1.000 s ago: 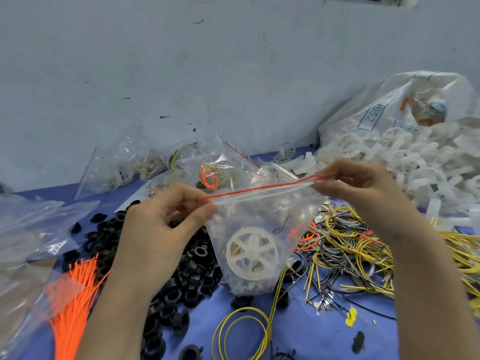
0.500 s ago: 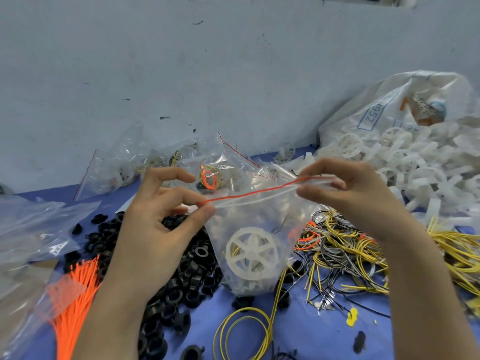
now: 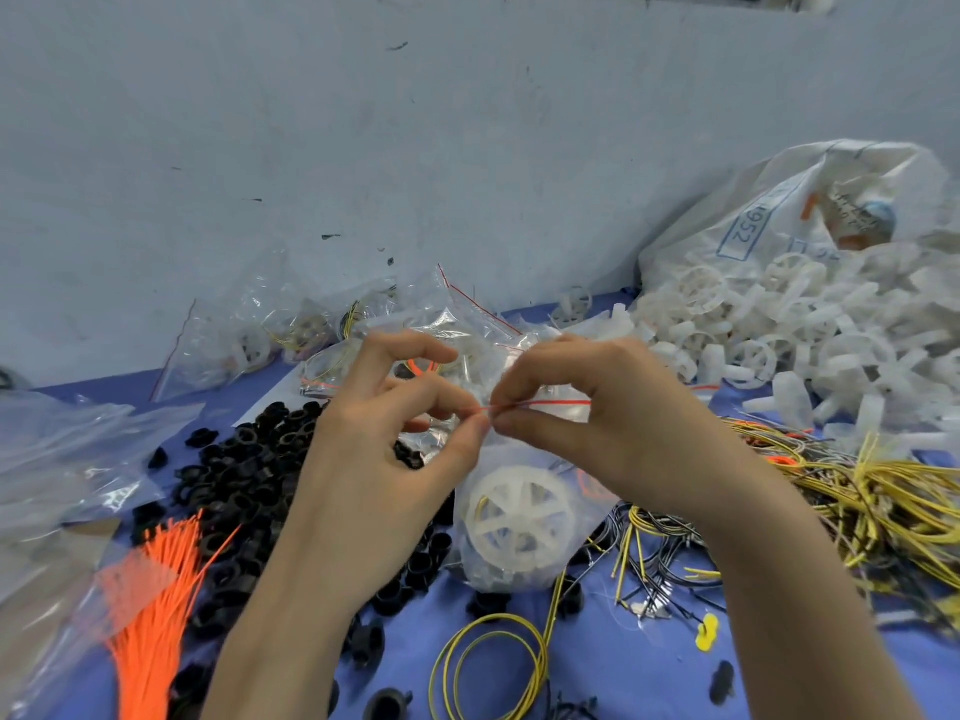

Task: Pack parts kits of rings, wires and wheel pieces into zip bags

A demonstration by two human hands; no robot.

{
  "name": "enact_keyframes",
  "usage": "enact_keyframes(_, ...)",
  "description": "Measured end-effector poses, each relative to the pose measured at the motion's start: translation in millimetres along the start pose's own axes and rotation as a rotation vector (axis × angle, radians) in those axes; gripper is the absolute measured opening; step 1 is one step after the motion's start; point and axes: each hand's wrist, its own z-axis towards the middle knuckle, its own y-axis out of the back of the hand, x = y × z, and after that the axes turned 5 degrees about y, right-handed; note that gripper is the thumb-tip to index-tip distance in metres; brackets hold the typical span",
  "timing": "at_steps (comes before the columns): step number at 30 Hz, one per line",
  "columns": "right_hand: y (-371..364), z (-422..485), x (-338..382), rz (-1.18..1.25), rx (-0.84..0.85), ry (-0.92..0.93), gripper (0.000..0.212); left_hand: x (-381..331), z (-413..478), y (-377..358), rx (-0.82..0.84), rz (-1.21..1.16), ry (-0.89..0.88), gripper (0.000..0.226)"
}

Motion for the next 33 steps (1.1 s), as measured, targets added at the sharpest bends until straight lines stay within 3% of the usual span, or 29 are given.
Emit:
enact_keyframes(5,-2,1,2,-0.009,0.009,0.014,0.004,-1,-2,-3,-0.020,0.008,0.003,0.003)
enact_keyframes(10,8,-5,-3,0.019,0.025,-0.108,0.011,-2,-2,-2,-0.016,0.058,0.002,0.005)
enact_keyframes(14,11,-8,-1,-0.048,0.041,-0.099,0.011,-6,-2,-7,0.049,0.060,0.005,0.018)
enact_keyframes(19,12,-7,-2,-0.047,0.037,-0.132,0.004,-4,-2,-9,0.019,0.080,-0.002,0.007)
enact_keyframes(25,13,-8,-3,-0.062,0.064,-0.124,0.010,-7,-3,-15,0.089,0.075,-0.024,0.017)
enact_keyframes(33,12,-8,-10,-0.089,0.069,-0.156,0.008,-3,-3,-10,0.060,0.080,-0.005,0.011)
